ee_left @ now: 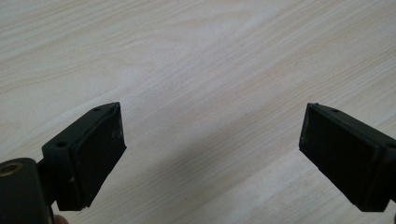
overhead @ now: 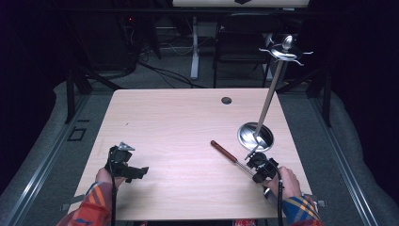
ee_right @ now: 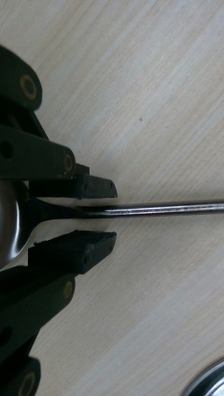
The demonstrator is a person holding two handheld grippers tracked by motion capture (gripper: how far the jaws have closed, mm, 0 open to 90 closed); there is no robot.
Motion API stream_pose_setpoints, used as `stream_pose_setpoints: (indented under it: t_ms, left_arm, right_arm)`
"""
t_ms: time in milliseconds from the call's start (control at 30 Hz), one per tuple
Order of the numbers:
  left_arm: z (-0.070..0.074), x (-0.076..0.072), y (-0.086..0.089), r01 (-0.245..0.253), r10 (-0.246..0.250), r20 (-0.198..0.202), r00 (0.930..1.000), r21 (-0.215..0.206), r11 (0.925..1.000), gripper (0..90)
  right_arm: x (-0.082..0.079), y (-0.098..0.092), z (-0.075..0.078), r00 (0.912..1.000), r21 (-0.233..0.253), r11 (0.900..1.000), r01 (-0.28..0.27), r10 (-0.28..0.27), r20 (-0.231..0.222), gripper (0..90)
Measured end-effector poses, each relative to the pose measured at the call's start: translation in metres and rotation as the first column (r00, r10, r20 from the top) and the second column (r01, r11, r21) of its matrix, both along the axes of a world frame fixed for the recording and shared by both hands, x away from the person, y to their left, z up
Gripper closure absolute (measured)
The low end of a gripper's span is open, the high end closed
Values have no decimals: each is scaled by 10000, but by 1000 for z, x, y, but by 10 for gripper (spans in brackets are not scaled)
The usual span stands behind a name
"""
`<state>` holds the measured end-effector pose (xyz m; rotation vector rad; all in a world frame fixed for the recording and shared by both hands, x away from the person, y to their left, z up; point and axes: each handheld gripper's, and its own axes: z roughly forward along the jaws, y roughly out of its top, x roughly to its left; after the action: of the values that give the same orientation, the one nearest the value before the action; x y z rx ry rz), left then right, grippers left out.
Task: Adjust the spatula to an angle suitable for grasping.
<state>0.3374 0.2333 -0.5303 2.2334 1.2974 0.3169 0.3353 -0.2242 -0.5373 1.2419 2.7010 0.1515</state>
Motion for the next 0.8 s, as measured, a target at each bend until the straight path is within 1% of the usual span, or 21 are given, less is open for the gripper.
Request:
stream_pose_setpoints:
  t_ms: [33,67,167,200,233,267,333,367,433,467,500,567,633,667,700,733,767,800]
  left_arm:
    - [0,0,0,0,0,0,10000,0,10000,67]
    - [0,0,0,25,-25,-23,10000,-2,10000,67]
    - [0,0,1,26,-26,-43,10000,3,10000,67]
    - [0,0,2,25,-25,-41,10000,1,10000,67]
    - [0,0,2,-14,14,-10,10000,-51,10000,67]
    - [-1,0,3,-14,14,-14,10000,-68,10000,67]
    - [-2,-1,5,-41,40,-69,10000,-99,9999,67]
    - [-2,-1,7,-55,54,-88,9999,-87,9999,67]
    - [-2,-1,8,-148,147,-61,9999,-142,9998,67]
    - [-2,-1,8,-131,130,-80,9999,-158,9998,67]
    - [-2,-1,8,-131,130,-80,9999,-158,9998,67]
    - [-2,-1,7,-34,33,-104,9999,-111,9999,67]
    - [-2,-1,6,-43,42,-102,9999,-92,9999,67]
    - [-3,-1,6,-44,43,-100,9999,-93,9999,67]
    - [-3,-1,5,-53,53,-93,9999,-99,9999,67]
    - [-3,0,5,-48,47,-109,9999,-133,9999,67]
    - [-3,0,4,-38,37,-86,10000,-116,9999,67]
    - [-3,0,4,-11,10,-137,9999,-109,9999,67]
  right_arm:
    - [0,0,0,10000,0,10000,0,0,0,713]
    - [1,2,1,10000,-72,10000,-15,15,6,662]
    - [2,3,2,10000,-126,9999,-90,90,-30,628]
    - [2,3,1,9999,13,10000,3,-3,110,541]
    - [4,4,3,10000,130,9999,60,-60,58,464]
    - [4,4,2,9996,256,9995,209,-214,176,433]
    - [8,6,4,9997,153,9998,110,-113,194,352]
    - [9,8,3,9994,361,9992,178,-188,274,315]
    - [13,11,3,9997,287,9996,66,-73,246,279]
    - [14,12,2,9994,419,9990,125,-139,332,268]
    - [14,12,2,9994,419,9990,125,-139,332,268]
    - [18,18,2,9995,391,9992,-86,74,300,264]
    - [18,22,3,9988,392,9990,-198,180,451,313]
    - [18,23,4,9981,287,9993,-234,218,570,336]
    - [18,25,5,9975,544,9984,-178,140,697,370]
    - [19,26,7,9977,478,9985,-257,227,631,403]
    - [20,27,7,9973,439,9986,-286,256,684,433]
    - [20,29,5,9970,622,9978,-220,173,751,443]
